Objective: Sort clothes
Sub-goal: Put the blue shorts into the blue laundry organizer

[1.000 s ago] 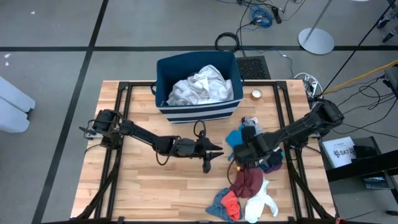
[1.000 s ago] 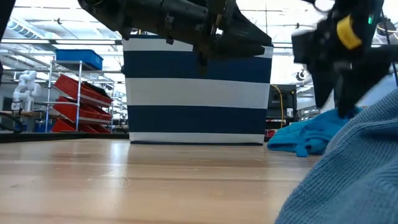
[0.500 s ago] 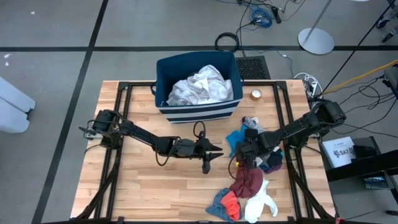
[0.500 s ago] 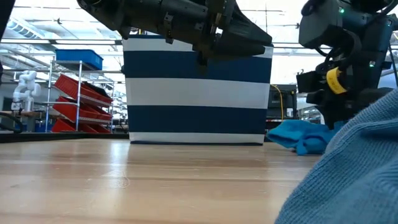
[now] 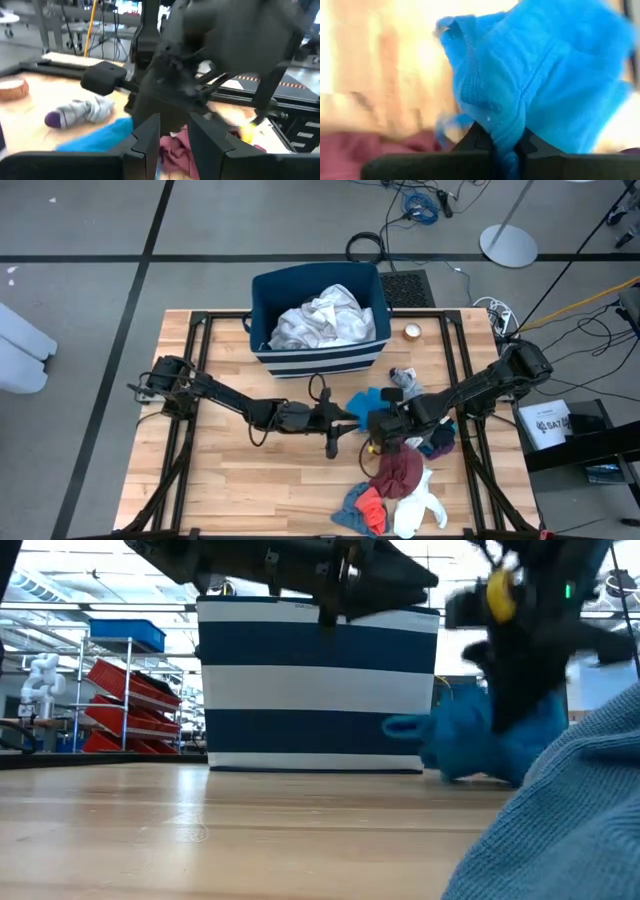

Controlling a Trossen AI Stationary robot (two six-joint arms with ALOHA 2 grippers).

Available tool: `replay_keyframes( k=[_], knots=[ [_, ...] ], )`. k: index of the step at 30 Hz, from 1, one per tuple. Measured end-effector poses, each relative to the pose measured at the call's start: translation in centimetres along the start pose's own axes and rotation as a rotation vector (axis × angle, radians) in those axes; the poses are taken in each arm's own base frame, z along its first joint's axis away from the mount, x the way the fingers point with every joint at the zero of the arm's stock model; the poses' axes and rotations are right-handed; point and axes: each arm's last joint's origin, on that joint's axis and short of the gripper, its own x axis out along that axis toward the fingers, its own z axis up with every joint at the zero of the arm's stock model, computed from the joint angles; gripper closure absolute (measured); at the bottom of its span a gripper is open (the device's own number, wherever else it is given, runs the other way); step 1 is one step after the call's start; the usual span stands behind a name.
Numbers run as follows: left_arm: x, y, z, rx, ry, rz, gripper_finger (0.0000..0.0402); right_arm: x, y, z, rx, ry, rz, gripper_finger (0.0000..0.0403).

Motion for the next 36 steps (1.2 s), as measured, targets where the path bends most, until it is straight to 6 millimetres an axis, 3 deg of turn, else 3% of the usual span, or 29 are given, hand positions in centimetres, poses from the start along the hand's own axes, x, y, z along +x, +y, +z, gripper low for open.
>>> replay_keyframes(
  k=[7, 13, 18, 22, 26, 29, 33, 36],
  knots=[
    [-2.6, -1.9, 3.9, 0.123, -0.074, -0.049, 0.0295, -7.0, 0.7, 3.2, -0.097, -0.064, -0.127, 0.0395],
    [-5.9, -4.8, 7.0, 0.227, -0.164, -0.185, 0.0295, -14.3, 0.5, 6.4, -0.188, -0.257, -0.168, 0.0395],
    [-7.7, -6.3, 8.1, 0.281, -0.190, -0.333, 0.0295, -19.4, -2.1, 9.0, -0.224, -0.428, -0.272, 0.0395],
    [-8.1, -6.8, 8.1, 0.293, -0.191, -0.370, 0.0295, -22.4, -5.3, 11.0, -0.230, -0.538, -0.350, 0.0395],
    [-8.1, -6.9, 8.0, 0.293, -0.190, -0.371, 0.0295, -24.3, -9.7, 12.8, -0.169, -0.635, -0.434, 0.0395],
    [-8.1, -6.9, 8.1, 0.293, -0.192, -0.371, 0.0295, -24.4, -13.4, 13.6, -0.110, -0.690, -0.419, 0.0395],
    [-8.1, -6.9, 8.1, 0.290, -0.194, -0.373, 0.0294, -23.2, -17.4, 14.1, -0.011, -0.717, -0.321, 0.0395],
    [-8.1, -7.0, 8.1, 0.290, -0.193, -0.375, 0.0295, -21.5, -19.4, 14.4, 0.058, -0.694, -0.260, 0.0395]
  ],
)
